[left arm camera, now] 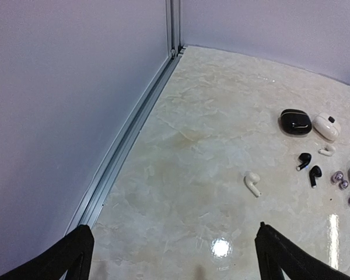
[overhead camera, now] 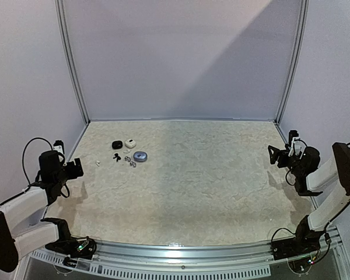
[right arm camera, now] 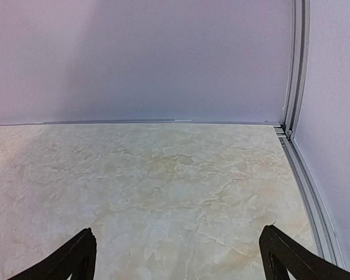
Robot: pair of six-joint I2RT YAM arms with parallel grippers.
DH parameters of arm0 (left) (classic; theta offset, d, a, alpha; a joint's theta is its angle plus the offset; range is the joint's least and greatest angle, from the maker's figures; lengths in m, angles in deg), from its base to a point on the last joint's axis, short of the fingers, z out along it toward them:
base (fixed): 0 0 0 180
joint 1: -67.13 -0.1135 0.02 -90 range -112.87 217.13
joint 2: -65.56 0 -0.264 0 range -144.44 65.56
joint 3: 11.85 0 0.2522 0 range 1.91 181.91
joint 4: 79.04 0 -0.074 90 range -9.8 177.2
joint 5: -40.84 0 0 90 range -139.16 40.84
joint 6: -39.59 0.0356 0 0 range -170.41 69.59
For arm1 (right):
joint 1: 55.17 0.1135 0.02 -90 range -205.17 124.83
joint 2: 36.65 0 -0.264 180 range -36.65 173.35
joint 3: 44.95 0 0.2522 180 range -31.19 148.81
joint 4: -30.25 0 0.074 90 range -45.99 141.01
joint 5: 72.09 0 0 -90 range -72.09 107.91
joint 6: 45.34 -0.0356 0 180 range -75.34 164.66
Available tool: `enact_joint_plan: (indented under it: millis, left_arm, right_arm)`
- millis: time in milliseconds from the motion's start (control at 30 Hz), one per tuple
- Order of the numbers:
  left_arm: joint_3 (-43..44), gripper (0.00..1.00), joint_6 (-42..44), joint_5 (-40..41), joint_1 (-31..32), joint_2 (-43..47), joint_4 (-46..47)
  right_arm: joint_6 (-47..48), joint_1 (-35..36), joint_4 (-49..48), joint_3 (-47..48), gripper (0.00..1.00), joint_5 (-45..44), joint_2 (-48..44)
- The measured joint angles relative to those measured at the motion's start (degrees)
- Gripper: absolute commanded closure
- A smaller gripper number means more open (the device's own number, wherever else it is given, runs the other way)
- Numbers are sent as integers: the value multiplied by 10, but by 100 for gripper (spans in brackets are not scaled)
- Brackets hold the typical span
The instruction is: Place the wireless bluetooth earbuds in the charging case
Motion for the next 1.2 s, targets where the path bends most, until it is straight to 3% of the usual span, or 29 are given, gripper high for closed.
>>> enact_joint_plan:
  millis: [400,533,600,700,900,1033,1200]
  left_arm:
    - [35,1,24,18,-1,-8,-38]
    - [212,1,88,-28,-2,-82,-155]
    - [373,1,152,-111,-2,-149,-245]
    - [493,1,215,-184,5,-208,-346]
    - [769,1,359,-234,111,-435,-602]
    - [937,1,422,-242,172,-607,-732]
    - [1086,1,479,-247,205,-765,-813]
  right_arm:
    - [0,0,0,1,1,0,0]
    - [2,0,30,10,1,5,-9]
    - [7,0,119,45,1,22,-37]
    - [9,1,217,107,1,37,-71]
    - [-28,18,391,296,1,79,-126]
    - [-39,97,456,343,1,79,-140]
    - [-28,222,540,385,1,63,-131]
